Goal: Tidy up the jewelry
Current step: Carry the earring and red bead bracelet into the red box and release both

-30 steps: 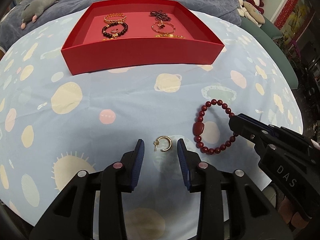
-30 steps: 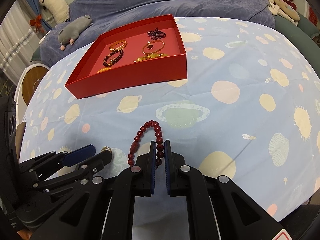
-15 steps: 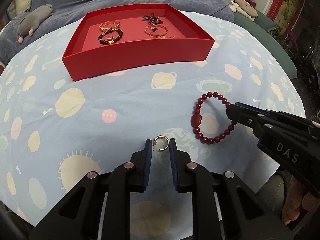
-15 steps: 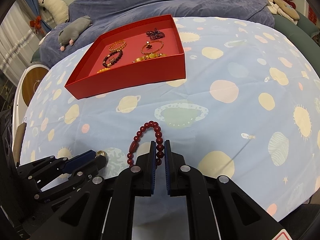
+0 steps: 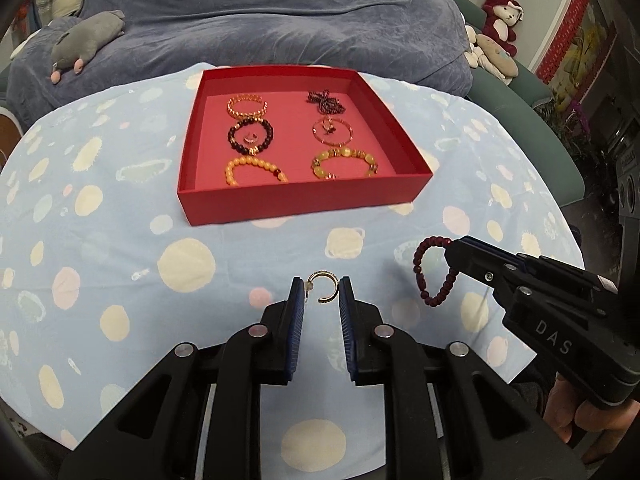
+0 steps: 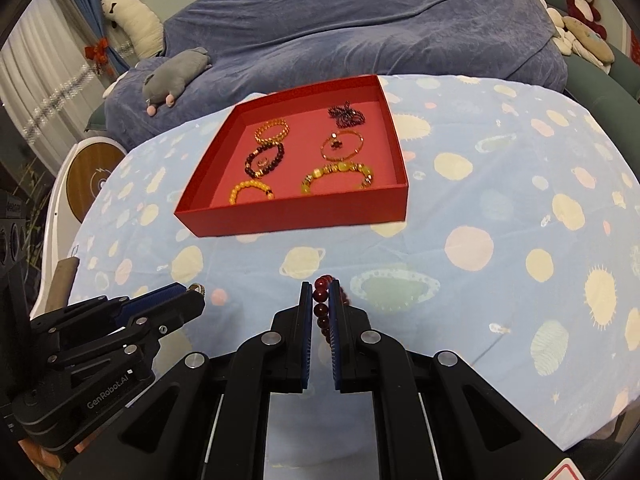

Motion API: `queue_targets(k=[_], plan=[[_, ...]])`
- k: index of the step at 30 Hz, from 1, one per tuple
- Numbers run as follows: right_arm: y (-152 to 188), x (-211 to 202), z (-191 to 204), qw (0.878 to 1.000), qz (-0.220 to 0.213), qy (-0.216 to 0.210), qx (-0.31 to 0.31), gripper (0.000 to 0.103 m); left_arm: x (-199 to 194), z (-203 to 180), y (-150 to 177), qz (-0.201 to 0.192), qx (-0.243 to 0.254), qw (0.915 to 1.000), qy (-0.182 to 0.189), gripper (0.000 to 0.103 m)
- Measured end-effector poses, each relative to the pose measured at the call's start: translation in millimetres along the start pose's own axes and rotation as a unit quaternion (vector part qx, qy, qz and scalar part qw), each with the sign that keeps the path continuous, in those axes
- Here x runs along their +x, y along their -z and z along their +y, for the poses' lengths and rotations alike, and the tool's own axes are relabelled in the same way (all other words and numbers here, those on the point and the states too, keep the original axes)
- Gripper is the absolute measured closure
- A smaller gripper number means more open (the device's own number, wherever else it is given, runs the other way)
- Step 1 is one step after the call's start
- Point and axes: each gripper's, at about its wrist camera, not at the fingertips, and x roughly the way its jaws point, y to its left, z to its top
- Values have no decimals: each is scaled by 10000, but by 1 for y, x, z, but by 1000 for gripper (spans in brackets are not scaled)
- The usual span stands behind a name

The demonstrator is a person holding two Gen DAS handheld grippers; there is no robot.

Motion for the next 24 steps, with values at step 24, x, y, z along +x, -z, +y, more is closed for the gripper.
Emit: queue_targets(k=[24], plan=[[-139,113,18,9990,94,-397,-164,96,95,45,-147,16,4,9994,-345,86]])
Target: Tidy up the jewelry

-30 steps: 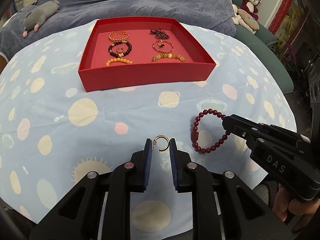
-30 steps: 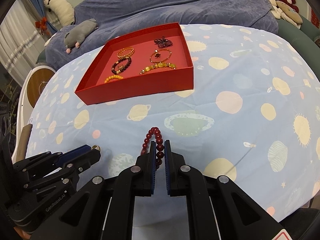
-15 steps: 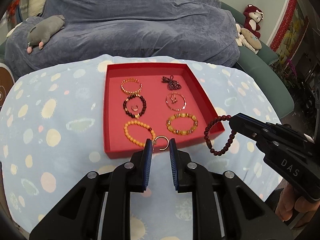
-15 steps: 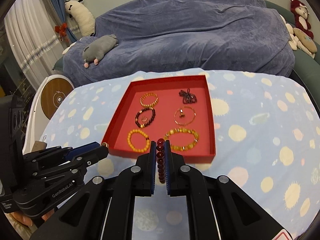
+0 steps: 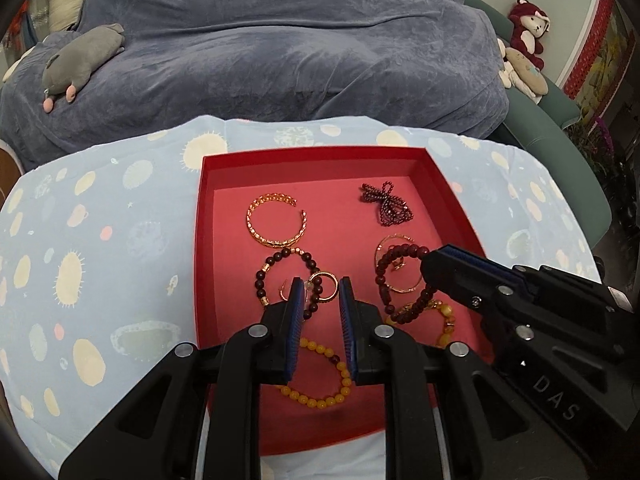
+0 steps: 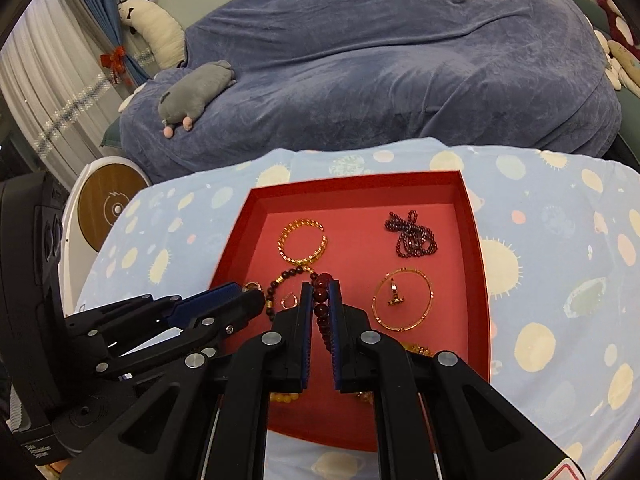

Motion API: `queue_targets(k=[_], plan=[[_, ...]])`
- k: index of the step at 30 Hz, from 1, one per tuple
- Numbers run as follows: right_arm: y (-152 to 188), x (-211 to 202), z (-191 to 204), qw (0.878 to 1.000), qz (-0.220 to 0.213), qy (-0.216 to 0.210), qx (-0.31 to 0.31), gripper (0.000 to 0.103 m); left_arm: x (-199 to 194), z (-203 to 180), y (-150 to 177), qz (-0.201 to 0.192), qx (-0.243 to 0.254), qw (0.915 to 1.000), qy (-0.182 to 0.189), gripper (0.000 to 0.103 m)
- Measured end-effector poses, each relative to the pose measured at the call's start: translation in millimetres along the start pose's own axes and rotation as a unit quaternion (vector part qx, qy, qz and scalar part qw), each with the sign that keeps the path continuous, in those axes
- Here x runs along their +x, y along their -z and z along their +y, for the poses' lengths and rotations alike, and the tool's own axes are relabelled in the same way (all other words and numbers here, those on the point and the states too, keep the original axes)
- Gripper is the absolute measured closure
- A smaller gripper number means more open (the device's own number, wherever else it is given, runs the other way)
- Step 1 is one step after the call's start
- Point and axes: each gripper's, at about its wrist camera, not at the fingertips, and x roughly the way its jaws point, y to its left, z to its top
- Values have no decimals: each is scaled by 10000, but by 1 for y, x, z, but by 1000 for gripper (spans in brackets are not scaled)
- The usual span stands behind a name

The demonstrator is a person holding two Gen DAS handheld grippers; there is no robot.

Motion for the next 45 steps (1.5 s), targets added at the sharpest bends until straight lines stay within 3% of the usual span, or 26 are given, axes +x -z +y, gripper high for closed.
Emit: queue_targets(k=[12,14,16,17,18,33,45], plan=[[16,28,-24,9981,271,550,-92,94,36,1,12,280,-73,9995,-128,85],[18,24,-25,9978,197,625,-129,89,35,0,13,238,-75,9995,-183,79],[20,17,-25,9977,132,660,-114,82,31,-1,14,190,-81,9994,-294,62],[20,13,-25,9977,85,666,-86,77,28,-2,14,156,-88,9993,-332,53],[21,8,-24,9977,32,675,-76,74,26,-2,14,120,-95,9992,-361,50],[48,-70,-7,9947,-375,949,106,54,-49,-18,38,-239,-150,9981,-556,38],[97,-119,10,9925,-487,1091,271,50,-103,-32,85,-422,10,9959,-800,29]])
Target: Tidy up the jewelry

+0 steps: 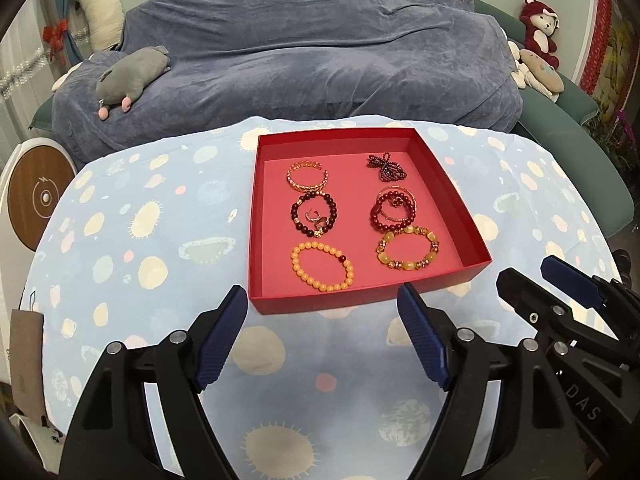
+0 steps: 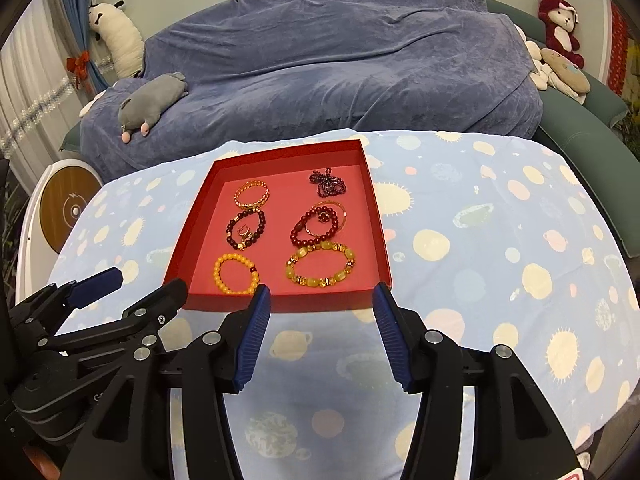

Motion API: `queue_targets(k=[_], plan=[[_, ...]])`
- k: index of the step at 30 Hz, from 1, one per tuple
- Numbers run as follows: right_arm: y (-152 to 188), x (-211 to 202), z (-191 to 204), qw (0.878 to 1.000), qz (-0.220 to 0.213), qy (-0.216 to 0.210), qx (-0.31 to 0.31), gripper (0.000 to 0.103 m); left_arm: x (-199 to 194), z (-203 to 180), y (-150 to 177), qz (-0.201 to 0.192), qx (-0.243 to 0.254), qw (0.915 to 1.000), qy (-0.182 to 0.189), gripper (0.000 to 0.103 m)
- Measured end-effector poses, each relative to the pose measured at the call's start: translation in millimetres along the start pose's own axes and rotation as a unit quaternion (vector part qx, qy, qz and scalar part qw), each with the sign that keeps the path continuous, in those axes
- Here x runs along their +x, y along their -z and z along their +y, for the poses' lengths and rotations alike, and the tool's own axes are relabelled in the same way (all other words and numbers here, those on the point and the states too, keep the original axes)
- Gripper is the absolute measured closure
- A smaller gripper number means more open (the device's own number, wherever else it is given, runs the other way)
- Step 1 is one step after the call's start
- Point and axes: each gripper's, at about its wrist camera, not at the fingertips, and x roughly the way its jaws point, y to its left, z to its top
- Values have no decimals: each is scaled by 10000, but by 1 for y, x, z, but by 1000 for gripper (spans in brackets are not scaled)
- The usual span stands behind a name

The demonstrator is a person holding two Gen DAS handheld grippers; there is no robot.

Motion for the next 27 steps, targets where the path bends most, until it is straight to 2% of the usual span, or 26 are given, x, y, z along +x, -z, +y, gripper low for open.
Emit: queue_targets(k=[10,14,18,27], plan=[[37,-26,3,9997,-62,217,-57,34,-23,8,38,53,-151,9996,-248,16],[47,-33,6,9995,-46,284,-134,31,-28,9,50,108,-174,9993,-306,14],[53,-39,6,9995,-111,286,-113,21,-30,12,57,142,-293,9989,-348,12],[54,-42,5,9992,-180,329,-168,16,-33,13,61,179,-383,9984,-388,11]])
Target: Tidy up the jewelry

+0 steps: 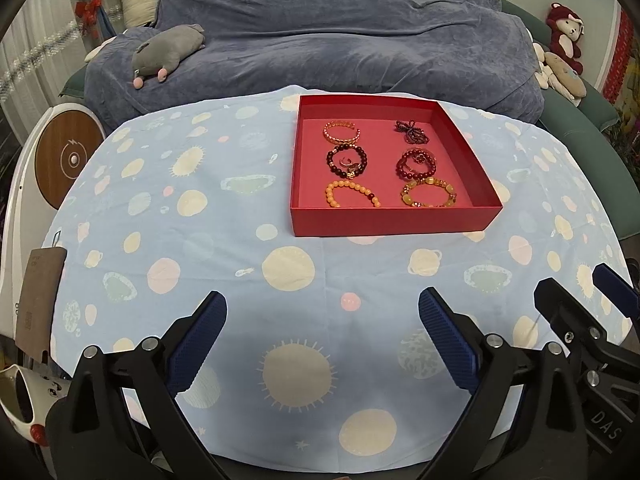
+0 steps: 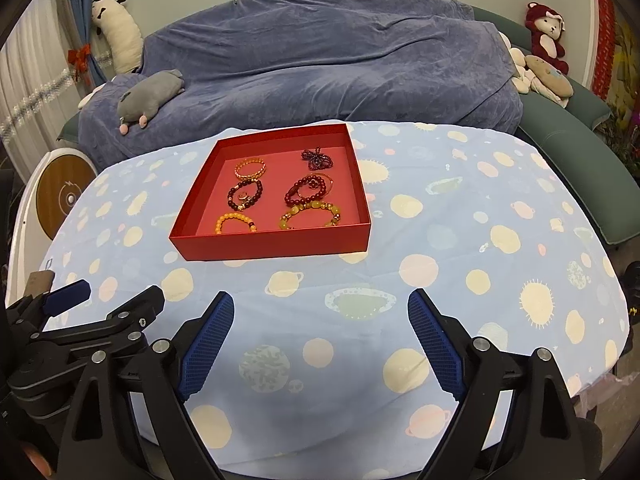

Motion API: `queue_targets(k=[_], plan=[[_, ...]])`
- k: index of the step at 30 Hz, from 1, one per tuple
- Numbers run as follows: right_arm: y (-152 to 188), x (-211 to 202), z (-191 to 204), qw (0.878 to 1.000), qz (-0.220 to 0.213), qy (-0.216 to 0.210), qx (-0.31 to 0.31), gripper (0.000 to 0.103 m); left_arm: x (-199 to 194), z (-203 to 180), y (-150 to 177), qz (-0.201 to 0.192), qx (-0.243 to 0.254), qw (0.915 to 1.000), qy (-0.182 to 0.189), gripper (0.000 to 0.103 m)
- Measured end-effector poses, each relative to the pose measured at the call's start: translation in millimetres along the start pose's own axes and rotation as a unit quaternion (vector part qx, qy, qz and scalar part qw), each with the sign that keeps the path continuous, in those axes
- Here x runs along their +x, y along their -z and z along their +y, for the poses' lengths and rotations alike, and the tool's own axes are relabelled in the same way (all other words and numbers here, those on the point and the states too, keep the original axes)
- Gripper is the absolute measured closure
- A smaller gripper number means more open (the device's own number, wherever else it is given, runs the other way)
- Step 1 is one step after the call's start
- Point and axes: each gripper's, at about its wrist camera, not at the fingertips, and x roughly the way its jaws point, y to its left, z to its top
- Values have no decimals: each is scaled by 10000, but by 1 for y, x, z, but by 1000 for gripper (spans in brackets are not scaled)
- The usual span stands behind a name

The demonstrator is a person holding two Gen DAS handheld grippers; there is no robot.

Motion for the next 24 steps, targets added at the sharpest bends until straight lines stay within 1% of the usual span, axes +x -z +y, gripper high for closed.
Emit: queue_targets(k=[1,2,3,5,15,24], plan=[[0,0,0,10000,-24,27,-20,16,0,0,0,-1,-1,10000,-14,10],[0,-1,0,10000,-43,55,-32,13,0,0,0,4,-2,10000,-34,10],[0,-1,-1,10000,-46,76,-24,6,0,0,0,2,-15,10000,-81,10],[0,0,-2,10000,-28,61,-6,6,1,1,0,8,-33,10000,-52,10],[0,3,-4,10000,28,91,29,6,2,-3,-2,-4,77,9999,-149,10],[0,3,-4,9999,26,97,23,6,3,-2,-6,-26,18,9999,-165,10]])
